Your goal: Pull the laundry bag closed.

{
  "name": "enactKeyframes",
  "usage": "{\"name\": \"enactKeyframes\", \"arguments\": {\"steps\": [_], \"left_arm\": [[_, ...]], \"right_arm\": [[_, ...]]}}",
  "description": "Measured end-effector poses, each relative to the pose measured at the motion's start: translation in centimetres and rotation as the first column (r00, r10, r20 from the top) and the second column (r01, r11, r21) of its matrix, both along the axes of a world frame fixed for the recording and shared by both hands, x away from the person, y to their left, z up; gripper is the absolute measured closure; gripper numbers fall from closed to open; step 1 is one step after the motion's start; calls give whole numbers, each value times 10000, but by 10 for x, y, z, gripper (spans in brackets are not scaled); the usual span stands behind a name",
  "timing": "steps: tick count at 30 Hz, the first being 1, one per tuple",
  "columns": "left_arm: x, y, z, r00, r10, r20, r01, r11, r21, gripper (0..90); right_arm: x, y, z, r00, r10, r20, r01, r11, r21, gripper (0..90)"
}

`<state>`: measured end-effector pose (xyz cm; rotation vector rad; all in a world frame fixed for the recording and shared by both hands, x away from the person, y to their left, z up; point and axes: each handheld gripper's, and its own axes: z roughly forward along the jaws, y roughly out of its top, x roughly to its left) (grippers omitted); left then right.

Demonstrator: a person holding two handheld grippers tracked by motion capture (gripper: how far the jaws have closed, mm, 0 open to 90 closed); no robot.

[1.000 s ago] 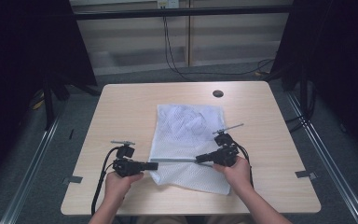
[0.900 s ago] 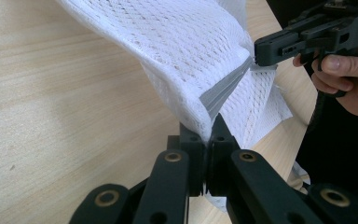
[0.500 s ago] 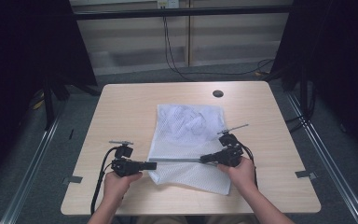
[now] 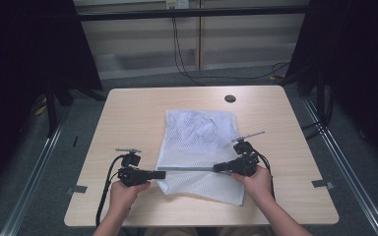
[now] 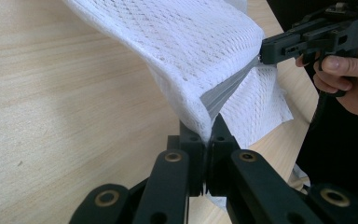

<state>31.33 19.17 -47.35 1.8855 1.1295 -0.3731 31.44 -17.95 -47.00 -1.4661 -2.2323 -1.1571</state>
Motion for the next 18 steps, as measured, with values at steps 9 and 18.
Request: {"name": "enactKeyframes", "arguments": {"steps": [9, 18], "left_arm": [[0, 1, 0, 10000, -1, 15, 1, 10000, 53, 886], [0, 1, 0, 10000, 60, 5, -60, 10000, -13, 885]], "right_arm": [[0, -4, -2, 10000, -84, -32, 84, 10000, 40, 874], [-1, -7, -1, 9999, -108, 14, 108, 9999, 59, 874]]}}
